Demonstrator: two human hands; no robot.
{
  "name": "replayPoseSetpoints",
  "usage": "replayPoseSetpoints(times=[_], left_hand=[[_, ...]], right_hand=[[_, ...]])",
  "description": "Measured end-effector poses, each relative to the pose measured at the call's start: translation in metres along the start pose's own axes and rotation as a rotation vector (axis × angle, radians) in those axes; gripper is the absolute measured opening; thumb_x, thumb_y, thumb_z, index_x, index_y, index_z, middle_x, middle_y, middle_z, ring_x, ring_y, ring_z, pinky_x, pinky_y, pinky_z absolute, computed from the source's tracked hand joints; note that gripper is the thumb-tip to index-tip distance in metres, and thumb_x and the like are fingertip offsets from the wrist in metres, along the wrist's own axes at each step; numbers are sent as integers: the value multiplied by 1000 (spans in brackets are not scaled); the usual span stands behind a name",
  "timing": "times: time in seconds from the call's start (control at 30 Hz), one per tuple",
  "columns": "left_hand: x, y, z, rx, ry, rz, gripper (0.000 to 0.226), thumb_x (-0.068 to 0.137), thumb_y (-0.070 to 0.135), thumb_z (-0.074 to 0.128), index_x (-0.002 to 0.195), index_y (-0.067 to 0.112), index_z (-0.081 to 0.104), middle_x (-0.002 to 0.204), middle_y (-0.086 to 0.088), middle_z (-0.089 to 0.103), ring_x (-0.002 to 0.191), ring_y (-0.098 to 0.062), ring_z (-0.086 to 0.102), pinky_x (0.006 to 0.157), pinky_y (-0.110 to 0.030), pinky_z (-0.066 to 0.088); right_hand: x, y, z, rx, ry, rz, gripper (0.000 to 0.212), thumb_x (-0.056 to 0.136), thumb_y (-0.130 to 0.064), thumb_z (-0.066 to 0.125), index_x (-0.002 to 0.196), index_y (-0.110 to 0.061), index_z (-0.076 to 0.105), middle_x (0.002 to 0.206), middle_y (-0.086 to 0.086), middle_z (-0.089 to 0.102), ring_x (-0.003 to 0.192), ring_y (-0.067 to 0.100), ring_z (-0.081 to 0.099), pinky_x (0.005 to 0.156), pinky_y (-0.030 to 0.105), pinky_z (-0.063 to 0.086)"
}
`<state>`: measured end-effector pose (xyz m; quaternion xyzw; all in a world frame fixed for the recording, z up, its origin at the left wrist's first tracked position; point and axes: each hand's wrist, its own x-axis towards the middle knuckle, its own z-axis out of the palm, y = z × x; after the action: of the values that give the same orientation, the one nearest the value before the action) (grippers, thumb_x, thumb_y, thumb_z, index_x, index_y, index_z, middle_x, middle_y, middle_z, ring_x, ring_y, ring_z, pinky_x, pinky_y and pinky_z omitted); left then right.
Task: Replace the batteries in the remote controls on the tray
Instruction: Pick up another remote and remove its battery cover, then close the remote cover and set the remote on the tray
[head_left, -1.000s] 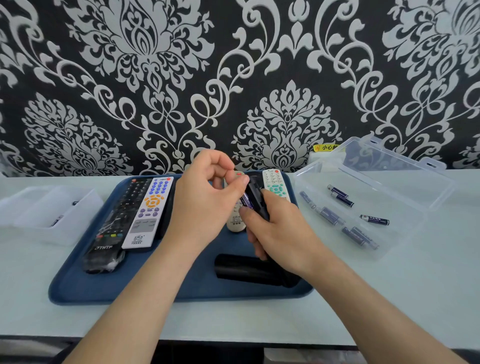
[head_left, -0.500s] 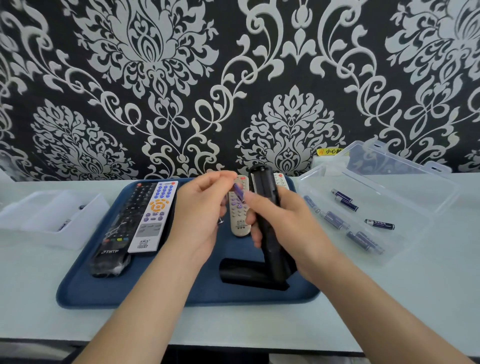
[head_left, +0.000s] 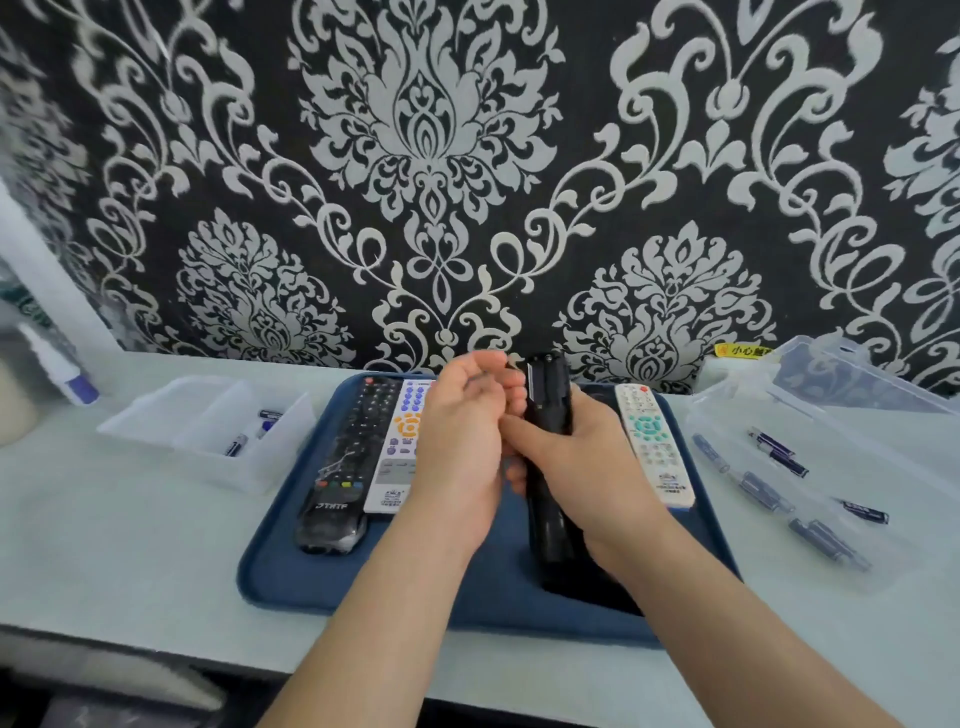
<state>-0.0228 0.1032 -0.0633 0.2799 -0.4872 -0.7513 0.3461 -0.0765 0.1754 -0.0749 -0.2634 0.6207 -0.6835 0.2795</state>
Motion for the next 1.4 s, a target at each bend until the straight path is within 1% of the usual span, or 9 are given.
replayPoseSetpoints(times=[0.13, 0.3, 0.43, 0.53, 0.67, 0.93, 1.1, 1.2, 1.4], left_hand=[[6, 22, -36, 150, 121, 184, 28, 102, 6, 37, 102, 25, 57, 104, 2, 67, 87, -8, 66, 59, -27, 50], [18, 57, -99, 88, 272, 253, 27, 101, 2, 38, 106, 19, 57, 102, -8, 68, 69, -11, 68, 40, -27, 45], [40, 90, -158, 370, 425, 408, 34, 98, -1, 39, 97, 25, 60, 96, -3, 69, 66, -8, 64, 57, -24, 51], [66, 98, -186, 804, 403, 252, 31, 95, 5, 39, 102, 29, 59, 96, 1, 68, 75, -11, 60, 67, -29, 48], [75, 86, -192, 1024, 359, 140, 26, 95, 16, 41, 106, 29, 60, 105, 2, 67, 92, -22, 63, 83, -35, 50], [41, 82, -128, 733, -73, 402, 18, 94, 18, 57, 104, 25, 71, 93, 12, 71, 89, -2, 65, 83, -22, 50], [32, 72, -85, 433, 8, 348, 17, 95, 12, 56, 97, 21, 70, 64, 8, 61, 47, -7, 49, 45, -18, 40], [27, 59, -54, 273, 1, 257, 20, 96, 7, 52, 100, 19, 67, 64, -1, 57, 45, -11, 48, 41, -21, 42], [-1, 20, 13, 319, -271, 28, 23, 96, 3, 52, 106, 16, 69, 82, -6, 73, 58, -15, 65, 54, -20, 53]], right_hand=[[15, -12, 49, -127, -7, -99, 8, 87, -8, 71, 86, -10, 63, 65, 2, 66, 50, 9, 60, 47, 22, 49], [26, -19, 111, -100, -207, -1, 2, 91, -5, 62, 93, -6, 62, 68, 5, 67, 50, 16, 58, 46, 28, 48], [35, -26, 156, -106, -315, 108, 7, 91, -1, 58, 94, -6, 54, 85, 17, 63, 46, 14, 53, 43, 26, 44], [44, -23, 175, 72, -309, 297, 4, 95, -6, 53, 96, -10, 54, 90, 15, 65, 51, 15, 53, 44, 25, 45], [48, -12, 173, 287, -269, 451, 22, 96, -6, 49, 114, 2, 59, 79, 15, 59, 55, 20, 56, 51, 30, 50], [34, -18, 106, 109, -439, 242, 7, 94, -2, 60, 96, 2, 65, 82, 17, 67, 74, 22, 70, 80, 37, 60], [12, -36, 39, -98, -464, 215, 13, 95, -16, 61, 104, -7, 62, 83, 13, 67, 65, 25, 68, 60, 33, 58], [-3, -48, -10, -182, -386, 136, 9, 90, -14, 66, 95, -8, 62, 79, 6, 68, 58, 20, 65, 49, 24, 51], [-11, -57, -102, 373, 57, 37, 30, 73, -19, 69, 99, -3, 67, 80, 10, 69, 53, 14, 61, 52, 18, 53]])
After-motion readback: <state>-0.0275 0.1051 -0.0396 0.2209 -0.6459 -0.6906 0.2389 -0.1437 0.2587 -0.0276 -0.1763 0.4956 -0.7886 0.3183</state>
